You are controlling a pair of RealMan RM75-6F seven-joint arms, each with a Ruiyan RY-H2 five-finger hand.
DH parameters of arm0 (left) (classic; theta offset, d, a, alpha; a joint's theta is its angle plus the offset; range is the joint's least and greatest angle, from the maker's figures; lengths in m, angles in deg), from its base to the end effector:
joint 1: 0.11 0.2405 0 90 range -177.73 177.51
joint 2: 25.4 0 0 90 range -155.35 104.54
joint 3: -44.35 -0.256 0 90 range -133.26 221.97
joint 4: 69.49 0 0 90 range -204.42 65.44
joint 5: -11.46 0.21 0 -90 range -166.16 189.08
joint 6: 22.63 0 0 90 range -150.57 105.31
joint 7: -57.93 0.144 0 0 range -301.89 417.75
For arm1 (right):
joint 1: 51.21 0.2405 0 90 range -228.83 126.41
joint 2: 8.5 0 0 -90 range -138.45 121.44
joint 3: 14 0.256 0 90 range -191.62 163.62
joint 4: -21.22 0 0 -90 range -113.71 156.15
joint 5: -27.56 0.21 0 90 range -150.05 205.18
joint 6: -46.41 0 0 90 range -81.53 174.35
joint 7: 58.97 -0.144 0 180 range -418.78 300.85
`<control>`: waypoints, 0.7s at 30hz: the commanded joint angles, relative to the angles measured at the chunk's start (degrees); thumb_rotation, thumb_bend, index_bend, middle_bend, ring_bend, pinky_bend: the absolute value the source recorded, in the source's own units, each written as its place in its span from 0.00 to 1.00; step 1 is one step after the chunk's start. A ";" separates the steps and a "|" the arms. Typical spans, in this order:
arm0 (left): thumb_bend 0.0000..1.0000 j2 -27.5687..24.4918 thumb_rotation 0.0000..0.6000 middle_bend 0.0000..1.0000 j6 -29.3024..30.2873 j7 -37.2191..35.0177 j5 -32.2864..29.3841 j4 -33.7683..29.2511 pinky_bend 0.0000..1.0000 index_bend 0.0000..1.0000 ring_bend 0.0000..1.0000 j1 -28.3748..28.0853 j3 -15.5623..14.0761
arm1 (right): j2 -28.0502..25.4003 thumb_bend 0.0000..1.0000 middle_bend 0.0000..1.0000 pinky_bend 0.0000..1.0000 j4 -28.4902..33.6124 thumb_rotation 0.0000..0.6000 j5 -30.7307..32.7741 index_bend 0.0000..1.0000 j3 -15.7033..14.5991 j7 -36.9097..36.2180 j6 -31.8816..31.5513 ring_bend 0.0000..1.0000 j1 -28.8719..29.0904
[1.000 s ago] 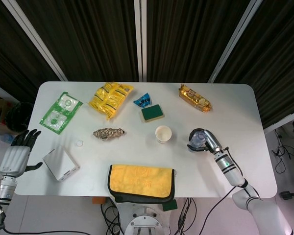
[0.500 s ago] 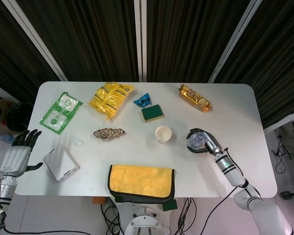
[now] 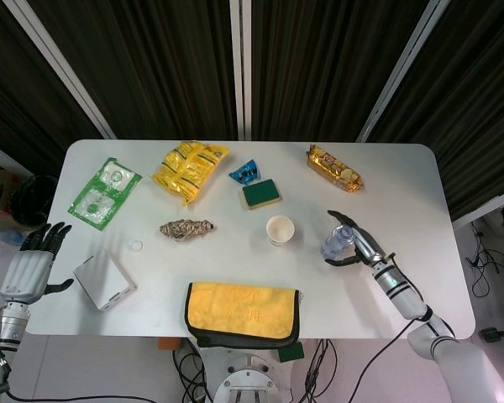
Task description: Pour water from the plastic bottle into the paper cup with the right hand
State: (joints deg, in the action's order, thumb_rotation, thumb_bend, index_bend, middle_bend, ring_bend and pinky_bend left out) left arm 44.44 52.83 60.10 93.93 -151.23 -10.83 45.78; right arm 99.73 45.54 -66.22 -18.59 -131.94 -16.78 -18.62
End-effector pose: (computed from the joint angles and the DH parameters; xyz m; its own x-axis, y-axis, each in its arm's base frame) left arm -0.3390 0.2109 0.1242 0.5011 0.1389 0.8541 0.8645 -0.0355 -0.5014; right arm -0.3045 -0.3349 -0.0411 -0.2251 -0.4664 0.8554 -0.9443 -0.1118 -0.3094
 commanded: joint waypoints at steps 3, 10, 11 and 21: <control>0.09 -0.01 1.00 0.07 0.13 0.26 -0.04 -0.15 0.13 0.08 0.02 0.08 -0.02 | -2.97 0.02 0.00 0.00 2.86 1.00 0.52 0.00 -0.07 5.17 1.47 0.00 -0.26; 0.09 0.14 1.00 0.07 0.56 0.56 -0.28 -0.25 0.13 0.08 0.02 0.27 0.13 | -12.68 0.02 0.00 0.00 13.26 1.00 0.72 0.00 -0.88 22.36 1.60 0.00 -1.72; 0.09 0.16 1.00 0.07 0.66 0.54 -0.27 -0.26 0.13 0.08 0.02 0.28 0.19 | -14.77 0.02 0.00 0.00 15.69 1.00 1.06 0.00 -0.94 25.98 1.83 0.00 -2.12; 0.09 -0.33 1.00 0.07 2.11 0.25 0.10 -0.71 0.13 0.08 0.02 0.43 0.79 | -33.38 0.03 0.00 0.00 44.01 1.00 11.83 0.00 2.09 66.05 -10.95 0.00 -16.04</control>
State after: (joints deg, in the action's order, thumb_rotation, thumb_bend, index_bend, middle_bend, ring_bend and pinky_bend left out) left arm 44.12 54.90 60.35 94.00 -151.91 -10.42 46.56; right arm 75.26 77.62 -59.72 -17.75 -79.51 -20.09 -26.88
